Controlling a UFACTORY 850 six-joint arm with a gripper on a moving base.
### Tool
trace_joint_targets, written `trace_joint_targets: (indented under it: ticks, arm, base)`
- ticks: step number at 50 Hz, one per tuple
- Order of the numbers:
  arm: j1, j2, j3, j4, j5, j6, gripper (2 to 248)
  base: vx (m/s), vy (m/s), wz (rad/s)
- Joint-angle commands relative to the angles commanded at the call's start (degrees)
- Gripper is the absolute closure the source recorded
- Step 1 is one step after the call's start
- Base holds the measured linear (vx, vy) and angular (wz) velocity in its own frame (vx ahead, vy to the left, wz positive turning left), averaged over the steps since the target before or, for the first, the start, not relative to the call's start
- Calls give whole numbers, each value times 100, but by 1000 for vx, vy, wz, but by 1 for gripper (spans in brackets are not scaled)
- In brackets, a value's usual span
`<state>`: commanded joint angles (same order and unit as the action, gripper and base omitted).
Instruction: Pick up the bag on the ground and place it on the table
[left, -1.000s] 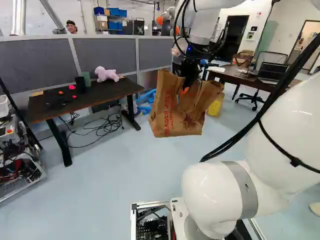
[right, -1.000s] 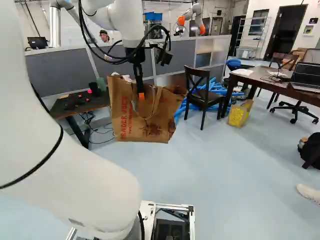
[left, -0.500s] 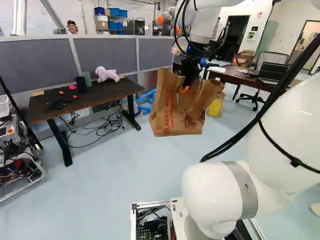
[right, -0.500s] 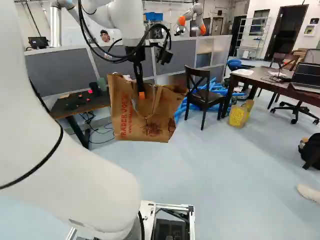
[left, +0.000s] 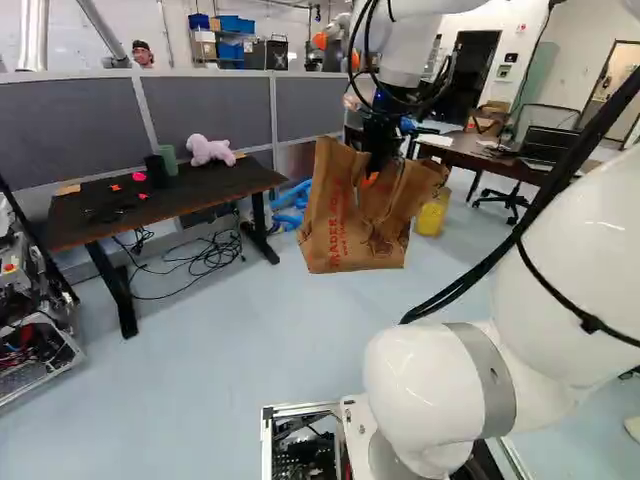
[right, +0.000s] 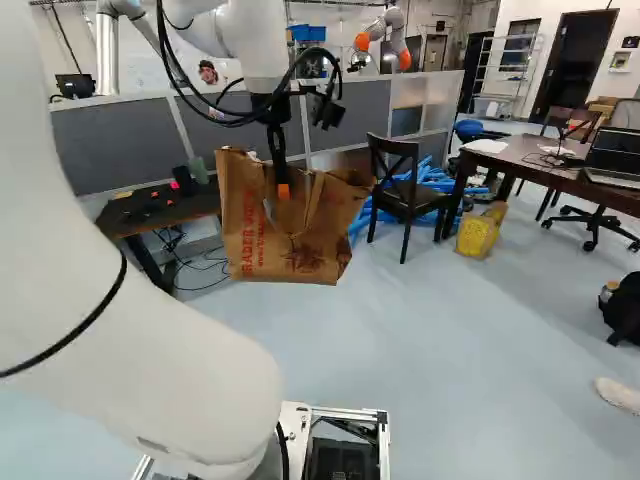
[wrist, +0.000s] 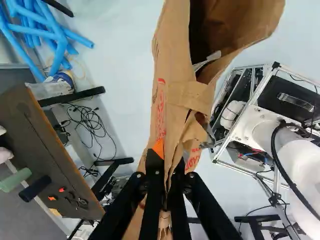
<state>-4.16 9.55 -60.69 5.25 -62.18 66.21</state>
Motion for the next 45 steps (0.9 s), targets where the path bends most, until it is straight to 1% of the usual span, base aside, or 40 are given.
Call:
trace_joint_targets:
  ticks: [18,29,35,45]
  arm:
    - [0,0,0,0,0,0,229]
    - [0,0,0,0,0,0,229]
    - [0,0,0,0,0,0,229]
    - [0,0,0,0,0,0,229]
  base:
    - [231,-104,-3]
    - [268,-66,-10]
    - [268,-23,76]
    - [267,57,230]
